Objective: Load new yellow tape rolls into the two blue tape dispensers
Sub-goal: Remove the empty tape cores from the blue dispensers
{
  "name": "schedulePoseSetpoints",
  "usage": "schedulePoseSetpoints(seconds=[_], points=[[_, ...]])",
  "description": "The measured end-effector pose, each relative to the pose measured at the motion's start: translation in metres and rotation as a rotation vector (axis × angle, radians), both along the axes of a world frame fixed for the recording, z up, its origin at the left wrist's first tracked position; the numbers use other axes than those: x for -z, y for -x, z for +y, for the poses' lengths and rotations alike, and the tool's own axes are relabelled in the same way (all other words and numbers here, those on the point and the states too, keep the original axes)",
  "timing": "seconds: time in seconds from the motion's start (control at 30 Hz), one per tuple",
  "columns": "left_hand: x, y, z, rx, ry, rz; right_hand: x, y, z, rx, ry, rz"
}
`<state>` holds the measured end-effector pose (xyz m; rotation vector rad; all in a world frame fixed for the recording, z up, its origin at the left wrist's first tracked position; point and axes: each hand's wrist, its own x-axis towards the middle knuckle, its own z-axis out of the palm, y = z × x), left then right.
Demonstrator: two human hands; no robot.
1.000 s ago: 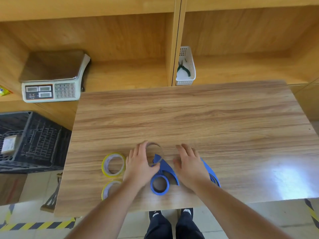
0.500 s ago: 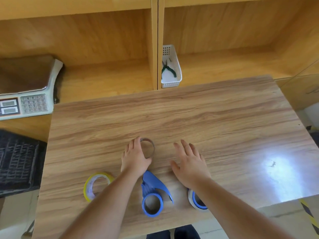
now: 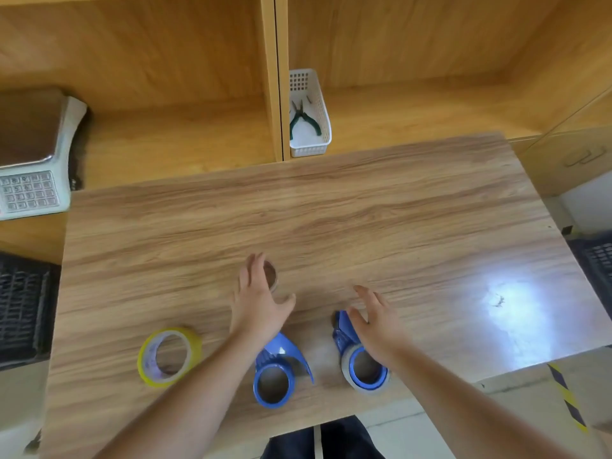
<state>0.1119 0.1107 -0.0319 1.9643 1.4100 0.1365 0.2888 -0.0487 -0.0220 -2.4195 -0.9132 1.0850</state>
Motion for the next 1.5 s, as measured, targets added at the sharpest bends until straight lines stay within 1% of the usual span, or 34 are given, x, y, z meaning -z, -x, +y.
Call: schedulePoseSetpoints(seconds=[0.07,0.13,0.27,0.4,0.5,0.6,0.77,0.93,1.1,1.27,1.5], points=[[-0.015,-0.009,-0.040,0.062,-0.003,-0.126,0.001,-0.007,-0.017,0.018,0.029,0.041],[-0.022,-0.015,-0.089,0.121,0.058,-0.178,0.002,-0.012,-0.034,0.020,0.066,0.068],[-0.010,-0.023,-0.171,0.240,0.110,-0.113,0.003,-0.014,-0.062,0.034,0.095,0.135],[0.001,-0.030,-0.204,0.206,0.157,0.023,0.002,-0.011,-0.078,0.000,0.104,0.192],[0.005,-0.038,-0.213,0.145,0.152,0.081,0.004,-0.009,-0.085,-0.021,0.085,0.206],[0.010,-0.044,-0.215,0.125,0.140,0.130,0.007,-0.009,-0.089,-0.043,0.089,0.210],[0.014,-0.054,-0.216,0.111,0.121,0.156,0.011,-0.008,-0.094,-0.067,0.075,0.203],[0.019,-0.052,-0.218,0.135,0.104,0.187,0.015,-0.012,-0.099,-0.096,0.069,0.191],[0.021,-0.041,-0.214,0.206,0.123,0.211,0.017,-0.020,-0.103,-0.129,0.065,0.157],[0.023,-0.029,-0.210,0.243,0.144,0.174,0.016,-0.024,-0.106,-0.166,0.063,0.116],[0.012,-0.038,-0.214,0.225,0.146,0.119,0.015,-0.022,-0.105,-0.154,0.048,0.085]])
